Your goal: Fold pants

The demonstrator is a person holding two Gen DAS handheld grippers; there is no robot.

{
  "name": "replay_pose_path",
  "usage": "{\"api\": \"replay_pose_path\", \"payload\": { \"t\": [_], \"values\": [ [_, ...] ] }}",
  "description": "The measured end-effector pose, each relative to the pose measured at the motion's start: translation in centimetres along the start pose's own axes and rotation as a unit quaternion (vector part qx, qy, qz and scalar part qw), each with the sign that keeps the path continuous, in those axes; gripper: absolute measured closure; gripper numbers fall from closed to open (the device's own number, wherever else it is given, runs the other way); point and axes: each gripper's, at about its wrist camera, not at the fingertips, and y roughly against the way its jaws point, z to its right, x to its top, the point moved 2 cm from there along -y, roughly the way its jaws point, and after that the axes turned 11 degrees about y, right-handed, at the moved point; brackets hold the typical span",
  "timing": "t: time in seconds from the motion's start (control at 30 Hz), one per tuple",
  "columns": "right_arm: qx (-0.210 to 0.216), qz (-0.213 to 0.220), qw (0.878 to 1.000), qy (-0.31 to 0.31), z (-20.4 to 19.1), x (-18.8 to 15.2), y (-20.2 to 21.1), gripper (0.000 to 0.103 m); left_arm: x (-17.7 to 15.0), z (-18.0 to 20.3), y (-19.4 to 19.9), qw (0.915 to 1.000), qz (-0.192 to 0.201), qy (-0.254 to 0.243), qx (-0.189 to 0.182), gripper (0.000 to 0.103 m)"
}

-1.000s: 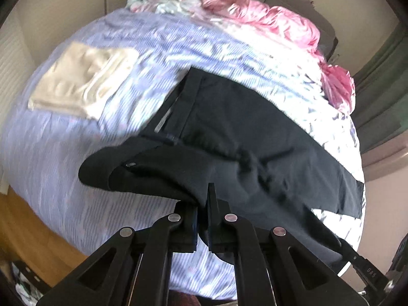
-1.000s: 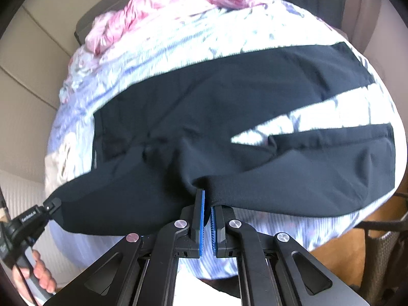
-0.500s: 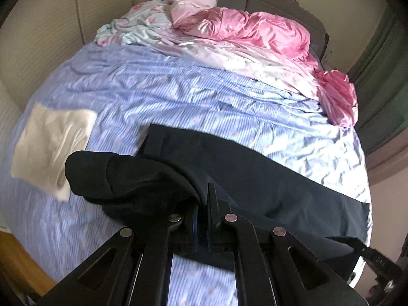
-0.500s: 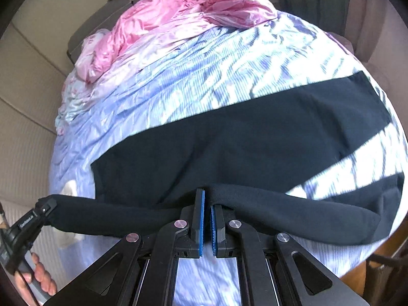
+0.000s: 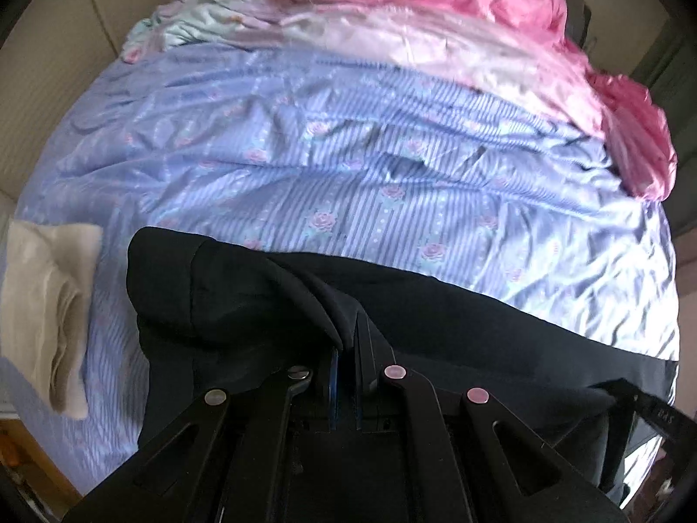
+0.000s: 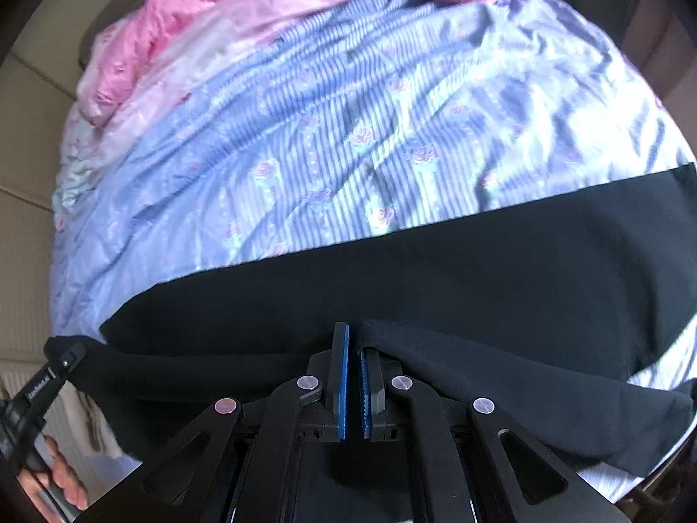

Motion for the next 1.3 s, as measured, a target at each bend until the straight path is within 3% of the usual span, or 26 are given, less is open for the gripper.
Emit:
{"api": "replay_pose_path", "payload": {
  "t": [0.37,0.47,0.5,0.53,0.63,0.67,0.83,1.03,1.3],
  "values": [
    [-0.024,-0.032,0.999,0.032,-0.5,4.2,-5.4,0.098,3.2,1.0,-6.0,0.9987,-0.037,-0.006,0.035,0.092],
    [-0.027,-0.04,0.998,0.028,-0.3,4.2,-6.0,0.096,3.4,1.3,-6.6,0.9976,-0.039,-0.017,0.055,0.078],
    [-0.029,-0.042,0.998,0.03,-0.4,4.2,-6.0,0.096,3.5,1.3,-6.4,0.9972,-0.035,-0.023,0.062,0.06],
    [-0.03,-0.043,0.998,0.033,-0.5,4.2,-5.9,0.093,3.6,1.4,-5.9,0.9972,-0.028,-0.026,0.064,0.046],
    [-0.034,-0.03,0.998,0.046,-1.2,4.0,-5.0,0.049,3.3,1.6,-3.9,0.9975,-0.002,-0.037,0.059,0.042],
    [-0.038,-0.02,0.998,0.053,-1.5,3.8,-4.3,0.047,3.0,1.7,-3.2,0.9975,0.003,-0.045,0.055,0.042],
    [-0.047,0.012,0.992,0.115,-3.7,2.0,-0.7,0.047,0.5,2.2,-0.1,0.9933,0.019,-0.099,0.056,0.042],
    [-0.036,0.056,0.981,0.185,-5.8,-2.8,5.7,0.047,-4.5,3.0,5.8,0.988,0.036,-0.149,0.02,0.042],
    [0.008,0.11,0.982,0.156,-5.6,-10.3,14.6,0.046,-11.8,3.4,15.0,0.9758,0.058,-0.205,-0.051,0.041]
  ]
}}
